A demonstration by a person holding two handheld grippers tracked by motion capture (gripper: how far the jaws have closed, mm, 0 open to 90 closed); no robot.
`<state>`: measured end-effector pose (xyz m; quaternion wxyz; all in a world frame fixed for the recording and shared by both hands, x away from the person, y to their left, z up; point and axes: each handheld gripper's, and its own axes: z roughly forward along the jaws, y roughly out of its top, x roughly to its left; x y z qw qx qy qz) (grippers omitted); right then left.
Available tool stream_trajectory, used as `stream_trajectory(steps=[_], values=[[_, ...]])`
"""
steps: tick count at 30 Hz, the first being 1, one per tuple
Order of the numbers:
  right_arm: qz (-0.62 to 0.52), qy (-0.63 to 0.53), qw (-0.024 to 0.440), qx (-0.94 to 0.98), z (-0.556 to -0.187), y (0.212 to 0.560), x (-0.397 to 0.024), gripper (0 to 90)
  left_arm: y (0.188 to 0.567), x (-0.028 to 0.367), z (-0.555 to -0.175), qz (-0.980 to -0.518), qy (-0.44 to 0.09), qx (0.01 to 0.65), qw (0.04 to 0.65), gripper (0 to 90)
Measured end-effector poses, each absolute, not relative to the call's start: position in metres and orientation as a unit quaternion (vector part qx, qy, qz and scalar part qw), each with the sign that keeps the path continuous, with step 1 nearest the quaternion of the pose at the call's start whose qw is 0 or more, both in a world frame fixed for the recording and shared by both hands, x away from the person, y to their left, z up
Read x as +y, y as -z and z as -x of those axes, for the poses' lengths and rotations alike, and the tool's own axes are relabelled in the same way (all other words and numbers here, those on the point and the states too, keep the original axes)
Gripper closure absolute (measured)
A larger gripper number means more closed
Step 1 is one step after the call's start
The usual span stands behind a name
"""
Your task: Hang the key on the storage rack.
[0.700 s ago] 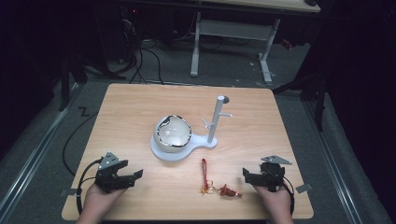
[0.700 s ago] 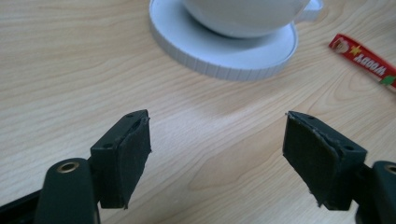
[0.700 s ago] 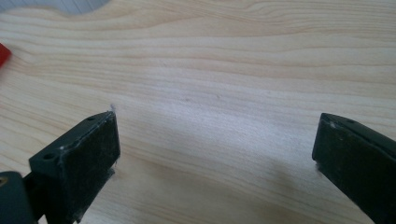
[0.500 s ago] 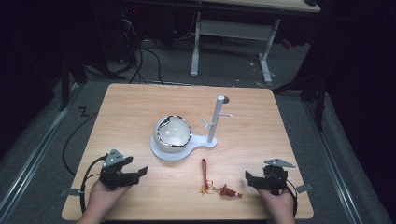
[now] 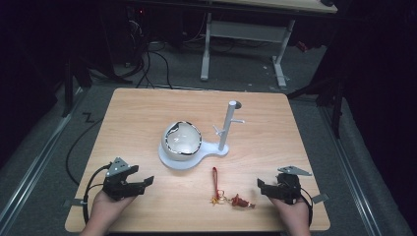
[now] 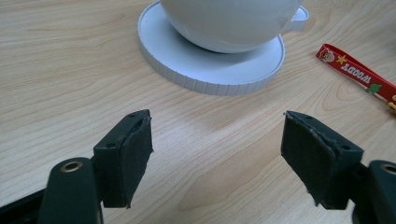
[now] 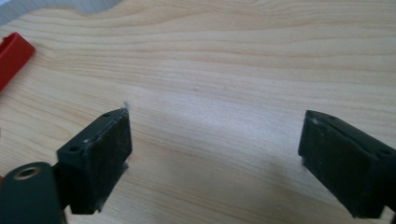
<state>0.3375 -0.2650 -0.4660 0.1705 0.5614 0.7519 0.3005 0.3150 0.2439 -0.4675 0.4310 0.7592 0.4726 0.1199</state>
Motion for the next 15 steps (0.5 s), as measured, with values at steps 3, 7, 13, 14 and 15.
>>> stream_trajectory(steps=[3,7,13,14,15], values=[[-0.557,-0.301,0.167,0.756,-0.338,0.465,-0.261,15.3,0.466,0.248,-0.311,-0.755,-0.124,0.476,0.433,25.5],[-0.547,-0.31,0.163,0.761,-0.338,0.461,-0.255,20.0,0.464,0.252,-0.307,-0.753,-0.128,0.478,0.433,26.0],[-0.529,-0.318,0.158,0.771,-0.336,0.458,-0.245,23.1,0.462,0.255,-0.303,-0.753,-0.129,0.478,0.433,27.4],[-0.529,-0.318,0.154,0.771,-0.335,0.457,-0.244,23.4,0.462,0.255,-0.303,-0.754,-0.129,0.477,0.432,27.5],[-0.524,-0.318,0.151,0.775,-0.335,0.457,-0.242,24.2,0.462,0.255,-0.303,-0.756,-0.129,0.476,0.43,27.5]])
